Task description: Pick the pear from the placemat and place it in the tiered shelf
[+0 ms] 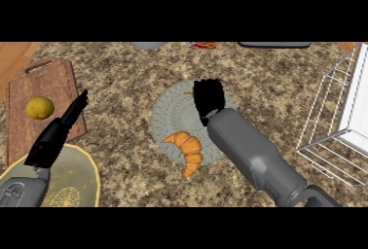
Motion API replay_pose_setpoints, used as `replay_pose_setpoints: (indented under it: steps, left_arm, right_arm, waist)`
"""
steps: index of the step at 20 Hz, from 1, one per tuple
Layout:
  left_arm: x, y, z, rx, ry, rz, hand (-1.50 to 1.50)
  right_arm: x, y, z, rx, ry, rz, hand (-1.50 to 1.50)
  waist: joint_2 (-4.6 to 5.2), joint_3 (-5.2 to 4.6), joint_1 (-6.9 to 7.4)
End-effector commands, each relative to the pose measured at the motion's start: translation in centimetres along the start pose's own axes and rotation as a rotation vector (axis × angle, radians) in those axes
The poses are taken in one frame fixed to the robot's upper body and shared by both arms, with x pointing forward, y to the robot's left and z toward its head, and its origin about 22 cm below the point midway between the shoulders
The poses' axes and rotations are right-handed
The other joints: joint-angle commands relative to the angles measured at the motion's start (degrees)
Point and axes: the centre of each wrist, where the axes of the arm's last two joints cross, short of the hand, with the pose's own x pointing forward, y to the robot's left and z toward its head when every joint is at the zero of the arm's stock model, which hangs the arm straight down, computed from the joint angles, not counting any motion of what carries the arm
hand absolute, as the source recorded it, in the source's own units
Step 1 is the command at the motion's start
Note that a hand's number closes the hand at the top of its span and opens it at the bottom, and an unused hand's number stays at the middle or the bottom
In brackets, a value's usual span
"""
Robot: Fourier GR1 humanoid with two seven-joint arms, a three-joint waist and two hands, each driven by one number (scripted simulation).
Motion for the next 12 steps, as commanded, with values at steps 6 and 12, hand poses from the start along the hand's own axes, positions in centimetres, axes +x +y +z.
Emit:
replay_pose_setpoints:
  steps: [6, 12]
  left_arm:
    - [0.9, -0.9, -0.5, -0.029, 0.005, 0.009, 0.0]
    - [-1.1, -1.0, 0.8, 0.02, 0.033, 0.006, 0.0]
  right_arm:
    - [-0.3, 1.3, 0.0, 0.073, -0.027, -0.044, 1.5]
    - [-6.8, -1.2, -2.7, 0.104, 0.365, -0.402, 1.5]
  waist:
    - [0.15, 0.0, 0.99]
    - [0.05, 0.03, -0.56]
